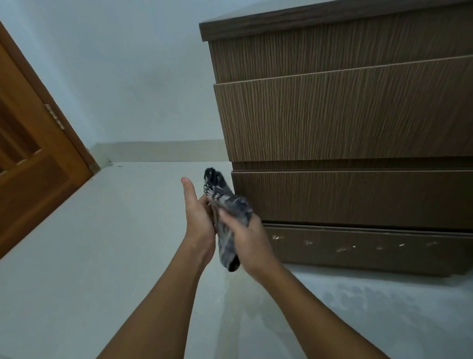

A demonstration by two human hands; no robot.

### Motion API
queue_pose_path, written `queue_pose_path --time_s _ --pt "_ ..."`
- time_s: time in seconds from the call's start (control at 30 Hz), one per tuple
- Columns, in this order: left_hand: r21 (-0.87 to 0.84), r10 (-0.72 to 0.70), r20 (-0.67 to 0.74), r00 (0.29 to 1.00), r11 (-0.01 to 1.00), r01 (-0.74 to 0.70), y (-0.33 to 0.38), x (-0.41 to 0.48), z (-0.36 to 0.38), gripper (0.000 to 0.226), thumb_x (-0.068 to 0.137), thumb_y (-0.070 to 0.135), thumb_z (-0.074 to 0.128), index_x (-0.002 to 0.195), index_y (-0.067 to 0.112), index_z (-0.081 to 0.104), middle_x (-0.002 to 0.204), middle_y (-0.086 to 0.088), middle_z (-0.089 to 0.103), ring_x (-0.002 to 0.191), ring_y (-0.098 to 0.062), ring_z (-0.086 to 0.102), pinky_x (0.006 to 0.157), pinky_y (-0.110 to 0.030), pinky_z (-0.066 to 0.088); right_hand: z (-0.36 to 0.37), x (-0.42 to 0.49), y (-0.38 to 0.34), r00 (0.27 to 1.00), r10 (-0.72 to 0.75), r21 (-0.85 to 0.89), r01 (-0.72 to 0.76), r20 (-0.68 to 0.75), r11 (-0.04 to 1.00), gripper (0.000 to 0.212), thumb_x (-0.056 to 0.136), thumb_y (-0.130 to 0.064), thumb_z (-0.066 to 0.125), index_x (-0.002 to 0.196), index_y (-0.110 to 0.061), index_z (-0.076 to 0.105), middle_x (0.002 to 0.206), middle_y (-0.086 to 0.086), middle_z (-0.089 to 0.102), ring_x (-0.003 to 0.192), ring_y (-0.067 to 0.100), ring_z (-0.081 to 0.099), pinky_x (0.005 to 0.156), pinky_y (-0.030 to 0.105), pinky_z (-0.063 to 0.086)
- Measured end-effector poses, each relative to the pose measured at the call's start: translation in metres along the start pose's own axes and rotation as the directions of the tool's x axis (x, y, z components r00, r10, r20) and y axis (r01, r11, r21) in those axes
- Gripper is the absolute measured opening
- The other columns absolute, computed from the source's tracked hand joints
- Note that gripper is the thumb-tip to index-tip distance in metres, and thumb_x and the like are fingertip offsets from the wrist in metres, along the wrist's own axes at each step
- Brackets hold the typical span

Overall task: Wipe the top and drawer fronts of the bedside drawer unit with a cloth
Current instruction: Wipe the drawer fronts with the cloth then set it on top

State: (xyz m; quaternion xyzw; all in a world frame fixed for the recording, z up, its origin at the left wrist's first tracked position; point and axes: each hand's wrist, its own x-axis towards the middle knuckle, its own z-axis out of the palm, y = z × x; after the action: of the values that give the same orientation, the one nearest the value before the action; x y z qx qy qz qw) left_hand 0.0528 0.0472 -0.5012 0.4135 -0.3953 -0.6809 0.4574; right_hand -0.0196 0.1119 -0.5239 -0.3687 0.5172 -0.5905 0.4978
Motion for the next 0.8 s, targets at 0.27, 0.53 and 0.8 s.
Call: queue_pose_path --time_s 0.27,0.53,0.8 --pt "0.485 -0.019 -0.179 0.984 0.868 0.105 -0.028 0.003 -0.001 0.05 0.101 0.05 0.03 0.099 0.018 0.068 0.105 -0.007 0.071 0.093 -0.021 0.064 0.084 -0.039 0.049 -0.061 -0.002 -0.009 0.943 0.228 0.213 -0.178 -0.242 0.961 0.083 0.056 -0.05 0.07 0.125 -0.006 0.056 0.105 0.016 0.073 0.092 0.034 0.072 0.088 0.055 0.055" --pt "0.645 0.017 -0.234 0.972 0.75 0.143 -0.064 0.002 0.026 0.04 0.103 0.029 0.041 0.137 0.01 0.05 0.132 -0.011 0.057 0.112 -0.027 0.054 0.091 -0.039 0.047 -0.123 -0.031 -0.016 0.92 0.31 -0.026 -0.325 -0.242 0.945 0.042 0.074 -0.04 0.057 0.098 -0.008 0.069 0.087 0.013 0.072 0.084 0.035 0.071 0.083 0.045 0.054" --pt "0.612 0.082 -0.338 0.937 0.776 0.153 -0.079 0.003 0.034 0.038 0.097 0.029 0.057 0.13 0.01 0.056 0.128 -0.01 0.06 0.095 -0.022 0.052 0.068 -0.031 0.044 -0.157 -0.064 -0.01 0.874 0.428 -0.082 -0.456 -0.229 0.886 0.053 0.069 -0.055 0.07 0.099 -0.011 0.072 0.089 0.008 0.077 0.085 0.026 0.073 0.091 0.046 0.054"
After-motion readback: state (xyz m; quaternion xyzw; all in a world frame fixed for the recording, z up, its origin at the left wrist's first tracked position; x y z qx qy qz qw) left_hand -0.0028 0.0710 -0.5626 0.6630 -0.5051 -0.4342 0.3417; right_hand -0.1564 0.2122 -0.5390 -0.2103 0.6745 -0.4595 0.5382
